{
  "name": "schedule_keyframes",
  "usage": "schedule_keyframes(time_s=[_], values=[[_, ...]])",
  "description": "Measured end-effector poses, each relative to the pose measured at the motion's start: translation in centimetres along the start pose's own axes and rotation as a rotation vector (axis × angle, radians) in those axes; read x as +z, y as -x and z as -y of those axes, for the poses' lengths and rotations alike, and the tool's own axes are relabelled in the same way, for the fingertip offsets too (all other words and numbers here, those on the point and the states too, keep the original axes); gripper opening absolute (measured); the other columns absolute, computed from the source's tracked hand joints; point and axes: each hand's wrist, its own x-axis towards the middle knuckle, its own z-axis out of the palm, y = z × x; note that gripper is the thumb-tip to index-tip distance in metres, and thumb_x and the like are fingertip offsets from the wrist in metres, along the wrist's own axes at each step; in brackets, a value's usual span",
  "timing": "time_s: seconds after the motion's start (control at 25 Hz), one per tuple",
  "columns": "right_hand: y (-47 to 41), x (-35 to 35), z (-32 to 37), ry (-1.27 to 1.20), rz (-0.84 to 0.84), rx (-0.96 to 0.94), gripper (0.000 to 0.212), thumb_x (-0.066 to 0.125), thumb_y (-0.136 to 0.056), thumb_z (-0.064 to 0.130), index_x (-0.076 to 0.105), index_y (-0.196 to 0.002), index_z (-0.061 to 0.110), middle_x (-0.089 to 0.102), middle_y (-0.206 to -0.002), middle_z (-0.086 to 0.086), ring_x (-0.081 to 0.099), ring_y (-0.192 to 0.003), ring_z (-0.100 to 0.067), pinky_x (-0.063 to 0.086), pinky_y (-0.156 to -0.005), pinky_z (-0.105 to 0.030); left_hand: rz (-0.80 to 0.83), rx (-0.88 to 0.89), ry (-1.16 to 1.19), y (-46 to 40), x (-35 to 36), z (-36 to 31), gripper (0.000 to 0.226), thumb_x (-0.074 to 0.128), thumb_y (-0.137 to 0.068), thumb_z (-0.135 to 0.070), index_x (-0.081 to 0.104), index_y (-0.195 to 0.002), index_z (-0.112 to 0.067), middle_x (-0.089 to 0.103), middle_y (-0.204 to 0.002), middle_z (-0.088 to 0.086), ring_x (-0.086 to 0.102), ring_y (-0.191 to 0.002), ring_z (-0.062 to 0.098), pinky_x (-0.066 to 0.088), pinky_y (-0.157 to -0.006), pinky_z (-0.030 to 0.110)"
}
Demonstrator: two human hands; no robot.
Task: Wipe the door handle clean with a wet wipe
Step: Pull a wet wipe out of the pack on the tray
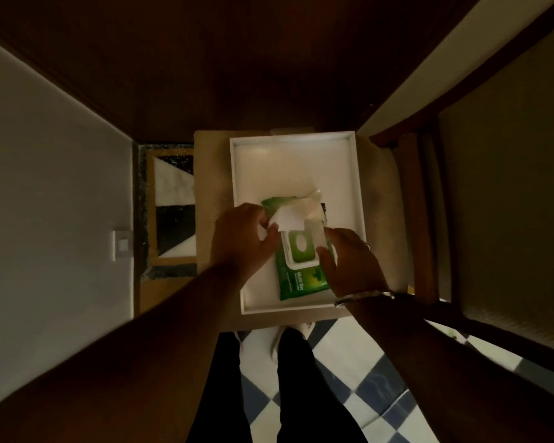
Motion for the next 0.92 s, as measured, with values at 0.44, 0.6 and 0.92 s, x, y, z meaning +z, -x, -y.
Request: schedule_keyframes(time_s=[0.44,0.6,0.92], values=[[-0.3,5.3,2.5,0.523,0.29,-0.128,0.078,0.056,-0.098,0.033,0.022,-0.162,0.006,0.015,-0.167,-0.02,0.023,-0.152,-0.038,0.026,-0.121,-0.047,0.048,-0.35,0.368,-0.6,-1.9,2.5,0.009,0.061,-0.089,-0.022,0.059,-0.098,-0.02,0.063,-0.09,-0.004,0.062,-0.083,0.014,0.055,-0.072,0.034],[-2.0,0.6,5.1,0.488,0.418,-0.12,0.062,0.042,-0.104,0.037,0.026,-0.161,0.017,0.012,-0.17,-0.007,0.028,-0.151,-0.03,0.03,-0.119,-0.043,0.028,-0.52,0.609,0.9,-5.5,0.9,0.017,0.063,-0.089,-0.015,0.06,-0.078,-0.028,0.07,-0.09,0.012,0.068,-0.079,0.024,0.058,-0.074,0.045],[-1.1,-12.9,24.7,-0.481,0.066,-0.193,0.053,0.059,-0.1,0.025,0.05,-0.149,0.01,0.064,-0.135,-0.014,0.064,-0.114,-0.025,0.052,-0.082,-0.022,-0.128,-0.505,0.866,4.0,-25.0,-2.5,0.013,0.061,-0.091,-0.012,0.064,-0.091,-0.024,0.069,-0.1,0.007,0.07,-0.087,0.023,0.059,-0.073,0.034]])
